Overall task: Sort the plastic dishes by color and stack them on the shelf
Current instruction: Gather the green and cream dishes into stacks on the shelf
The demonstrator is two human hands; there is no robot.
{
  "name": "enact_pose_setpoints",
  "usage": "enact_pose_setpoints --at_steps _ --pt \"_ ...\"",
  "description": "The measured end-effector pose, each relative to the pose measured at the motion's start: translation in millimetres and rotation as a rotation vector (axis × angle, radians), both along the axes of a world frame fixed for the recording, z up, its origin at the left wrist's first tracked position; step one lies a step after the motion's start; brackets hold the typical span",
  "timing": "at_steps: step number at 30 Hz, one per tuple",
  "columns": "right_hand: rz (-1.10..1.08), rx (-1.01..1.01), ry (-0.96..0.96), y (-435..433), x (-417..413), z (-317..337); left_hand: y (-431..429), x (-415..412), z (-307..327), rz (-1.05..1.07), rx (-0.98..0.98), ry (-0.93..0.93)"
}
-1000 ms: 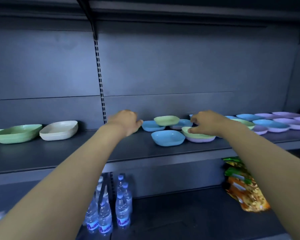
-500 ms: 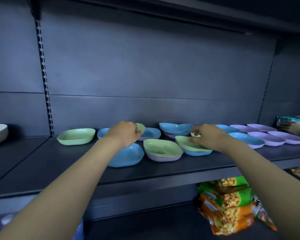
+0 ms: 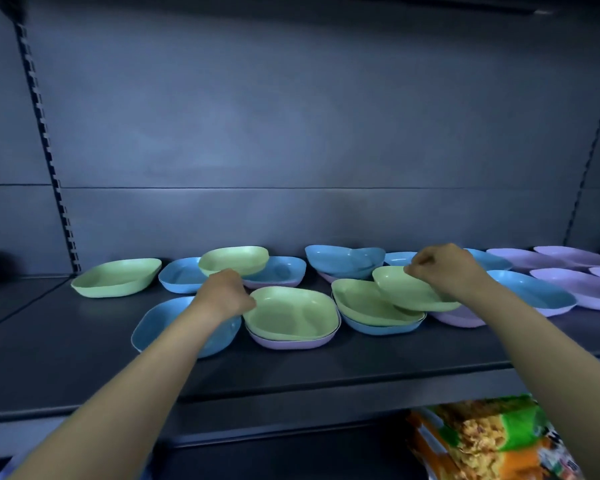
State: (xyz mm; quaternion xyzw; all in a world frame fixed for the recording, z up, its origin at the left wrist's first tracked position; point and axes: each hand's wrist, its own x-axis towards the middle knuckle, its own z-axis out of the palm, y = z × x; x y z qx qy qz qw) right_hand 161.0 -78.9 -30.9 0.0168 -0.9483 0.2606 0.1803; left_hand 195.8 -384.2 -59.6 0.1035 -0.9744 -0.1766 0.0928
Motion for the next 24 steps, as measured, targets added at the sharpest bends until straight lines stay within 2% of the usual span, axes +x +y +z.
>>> enact_pose_setpoints --at_steps 4,8,13,18,21,24 --pt "0.026 -0.04 0.007 26.7 -12.7 1.0 4.6 9.6 15.5 0.065 0.083 -0.016" --pt "-0.009 -0.069 -0.001 51.9 -21.5 -0.4 8.5 24.5 30.5 0.17 0.121 0.051" --pt "-0.044 -0.044 -0.162 68.5 -29.6 -7.7 17.6 33.6 38.5 0.218 0.194 0.17" --pt "-0.016 -0.315 -0.302 71.7 -34.9 -18.6 26.8 35.5 34.9 0.234 0.269 0.268" --pt "0.022 -0.525 -0.366 73.3 -37.2 -21.0 29.7 40.5 31.5 0.237 0.292 0.279" --pt "0.05 -0.651 -0.389 73.3 -35.3 -19.8 27.8 45.2 28.0 0.249 0.341 0.296"
